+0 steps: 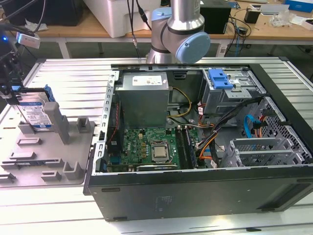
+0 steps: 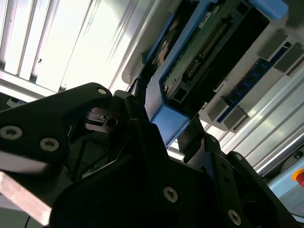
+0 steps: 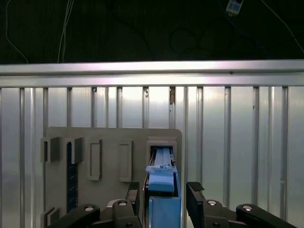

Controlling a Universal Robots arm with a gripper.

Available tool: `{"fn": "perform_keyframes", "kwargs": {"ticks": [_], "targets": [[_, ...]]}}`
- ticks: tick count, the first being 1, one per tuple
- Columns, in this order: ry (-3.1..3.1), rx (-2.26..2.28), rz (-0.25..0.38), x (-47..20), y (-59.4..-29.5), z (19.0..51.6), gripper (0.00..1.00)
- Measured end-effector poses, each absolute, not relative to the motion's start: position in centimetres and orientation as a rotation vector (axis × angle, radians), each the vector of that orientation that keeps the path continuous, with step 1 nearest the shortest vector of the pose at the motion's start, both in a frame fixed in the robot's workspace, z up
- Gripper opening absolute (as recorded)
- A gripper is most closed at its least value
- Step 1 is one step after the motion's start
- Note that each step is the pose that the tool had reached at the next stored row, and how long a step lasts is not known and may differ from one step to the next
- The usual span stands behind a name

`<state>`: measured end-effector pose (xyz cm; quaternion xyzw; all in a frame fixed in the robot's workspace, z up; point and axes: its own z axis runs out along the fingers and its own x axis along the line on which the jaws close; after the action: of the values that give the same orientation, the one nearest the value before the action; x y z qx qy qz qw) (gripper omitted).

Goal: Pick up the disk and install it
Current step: 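Pick up the disk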

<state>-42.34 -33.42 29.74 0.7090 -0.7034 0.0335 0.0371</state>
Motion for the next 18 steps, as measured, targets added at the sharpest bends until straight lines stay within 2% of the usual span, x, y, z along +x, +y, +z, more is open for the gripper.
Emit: {"fn": "perform_keyframes", "kwargs": {"ticks": [5,6,18], "targets": [[-2.159,2.176,0.103,-42.34,-33.42,29.70,0.50],[-2.159,2.176,0.103,-42.34,-33.42,29.68,0.43],[-2.158,2.175,0.106,-42.35,-33.58,29.51,0.43]]}}
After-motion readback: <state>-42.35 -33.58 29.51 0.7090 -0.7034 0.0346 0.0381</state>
